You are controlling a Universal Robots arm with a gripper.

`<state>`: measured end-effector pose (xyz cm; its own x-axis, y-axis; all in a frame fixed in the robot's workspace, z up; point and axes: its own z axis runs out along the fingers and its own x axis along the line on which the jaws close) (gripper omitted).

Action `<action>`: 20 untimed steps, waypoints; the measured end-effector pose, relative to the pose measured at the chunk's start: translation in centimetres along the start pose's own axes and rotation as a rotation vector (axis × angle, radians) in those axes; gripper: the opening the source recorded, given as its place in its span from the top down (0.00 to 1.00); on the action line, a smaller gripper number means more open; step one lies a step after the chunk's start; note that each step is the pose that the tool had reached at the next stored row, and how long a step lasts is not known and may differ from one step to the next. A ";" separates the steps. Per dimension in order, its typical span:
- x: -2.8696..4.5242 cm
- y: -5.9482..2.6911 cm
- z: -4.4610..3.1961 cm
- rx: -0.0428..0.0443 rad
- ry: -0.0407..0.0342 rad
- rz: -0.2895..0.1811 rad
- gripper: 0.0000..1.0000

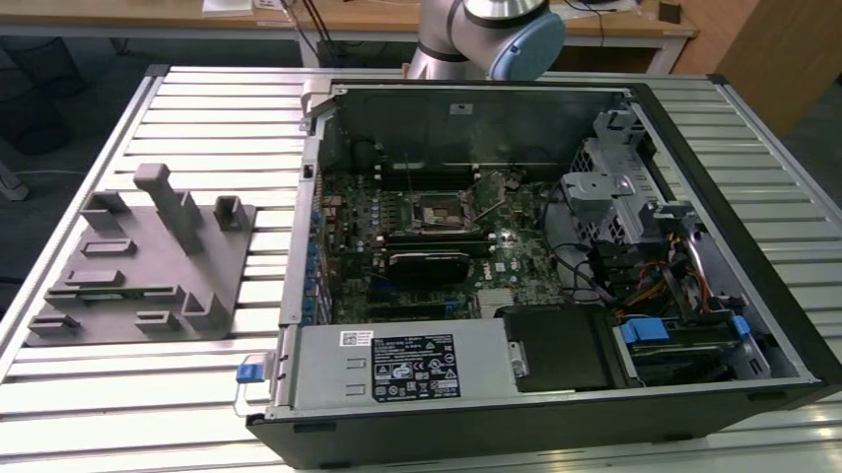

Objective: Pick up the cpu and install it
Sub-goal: 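Pick up the cpu and move it towards the insertion slot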

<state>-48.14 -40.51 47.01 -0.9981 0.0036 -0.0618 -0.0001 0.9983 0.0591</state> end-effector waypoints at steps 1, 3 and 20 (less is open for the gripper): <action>-0.01 0.02 -0.26 0.0000 -0.0005 0.000 0.46; -0.04 0.05 -0.75 0.0000 -0.0019 0.000 0.46; -0.26 0.27 -4.22 0.0000 -0.0123 -0.001 0.46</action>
<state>-48.14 -40.49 51.24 -0.9972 0.0036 -0.0740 -0.0008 0.9983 0.0591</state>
